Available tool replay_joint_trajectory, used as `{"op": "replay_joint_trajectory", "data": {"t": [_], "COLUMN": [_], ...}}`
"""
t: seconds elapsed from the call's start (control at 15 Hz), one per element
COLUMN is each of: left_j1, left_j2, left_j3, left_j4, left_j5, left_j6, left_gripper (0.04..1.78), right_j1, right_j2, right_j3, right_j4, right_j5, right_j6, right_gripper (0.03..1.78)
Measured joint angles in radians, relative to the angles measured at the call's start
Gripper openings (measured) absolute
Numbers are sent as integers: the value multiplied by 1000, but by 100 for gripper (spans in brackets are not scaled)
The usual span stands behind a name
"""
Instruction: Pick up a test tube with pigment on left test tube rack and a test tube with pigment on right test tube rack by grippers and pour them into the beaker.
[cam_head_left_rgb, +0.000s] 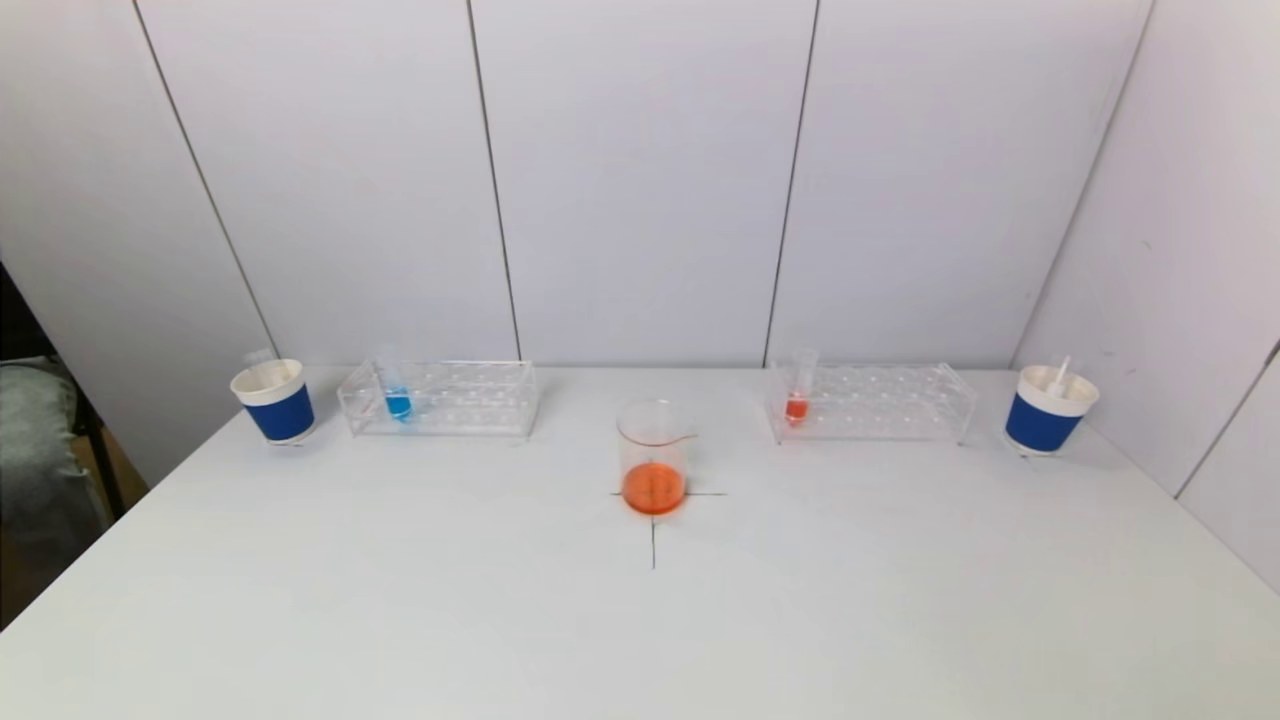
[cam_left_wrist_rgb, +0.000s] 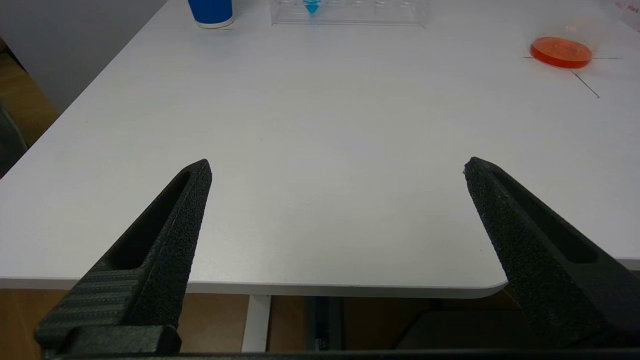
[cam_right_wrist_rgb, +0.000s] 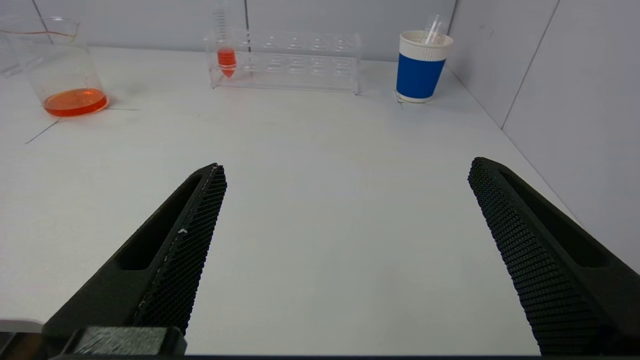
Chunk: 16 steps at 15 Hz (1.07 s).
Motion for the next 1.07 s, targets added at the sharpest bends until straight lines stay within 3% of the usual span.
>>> {"op": "replay_joint_trajectory", "data": {"t": [0.2, 0.47, 1.07], "left_j1": [0, 2, 2], "left_j2": [-1, -1, -1], "left_j3": [25, 95, 111], "left_j4": [-29, -198, -217], "left_j5": [1, -4, -1], "left_j6": [35, 77, 28], "left_gripper": [176, 176, 176], "right_j1": [0, 0, 0], "right_j2": [0, 0, 0], "right_j3": [0, 0, 0], "right_j4": [0, 0, 0], "right_j5": [0, 0, 0], "right_j6": [0, 0, 0], "right_gripper": [176, 176, 176]}}
